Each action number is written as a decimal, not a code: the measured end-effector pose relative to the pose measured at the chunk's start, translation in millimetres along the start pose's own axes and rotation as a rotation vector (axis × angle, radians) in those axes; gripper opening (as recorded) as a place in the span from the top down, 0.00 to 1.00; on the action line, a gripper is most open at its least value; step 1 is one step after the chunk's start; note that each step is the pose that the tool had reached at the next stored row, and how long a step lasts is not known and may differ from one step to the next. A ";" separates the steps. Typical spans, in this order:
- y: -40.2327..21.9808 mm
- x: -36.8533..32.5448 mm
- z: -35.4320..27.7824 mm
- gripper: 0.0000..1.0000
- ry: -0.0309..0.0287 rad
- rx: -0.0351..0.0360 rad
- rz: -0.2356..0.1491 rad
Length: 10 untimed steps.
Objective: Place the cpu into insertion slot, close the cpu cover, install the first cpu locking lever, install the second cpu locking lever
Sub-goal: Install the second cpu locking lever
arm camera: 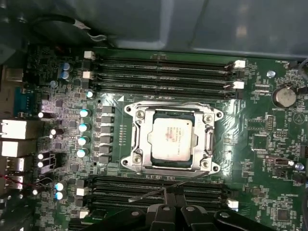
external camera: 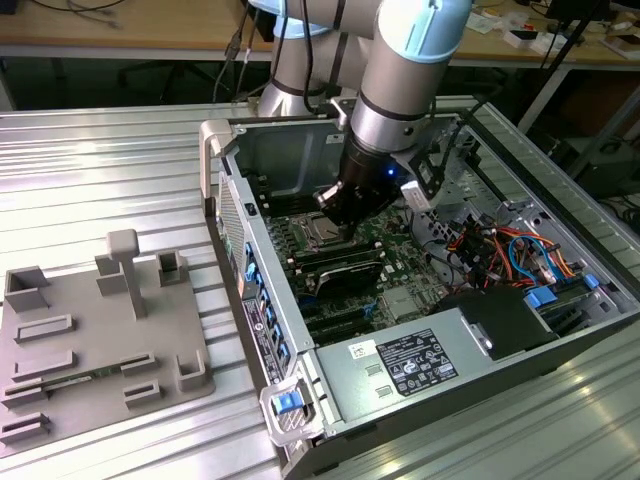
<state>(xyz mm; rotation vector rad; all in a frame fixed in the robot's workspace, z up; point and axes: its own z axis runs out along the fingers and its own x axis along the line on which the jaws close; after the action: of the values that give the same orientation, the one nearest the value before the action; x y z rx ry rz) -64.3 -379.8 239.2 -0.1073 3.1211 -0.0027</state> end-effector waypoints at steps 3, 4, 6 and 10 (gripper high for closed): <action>0.2 4.5 1.2 0.89 0.0116 -0.0005 0.001; 0.3 5.6 1.6 0.89 0.0156 -0.0007 0.001; 0.7 12.1 4.8 0.89 0.0264 -0.0015 0.001; 1.3 21.0 9.7 0.89 0.0332 -0.0020 0.001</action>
<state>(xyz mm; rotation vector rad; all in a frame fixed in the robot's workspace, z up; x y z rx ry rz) -85.2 -379.9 229.2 -0.1061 3.1543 -0.0014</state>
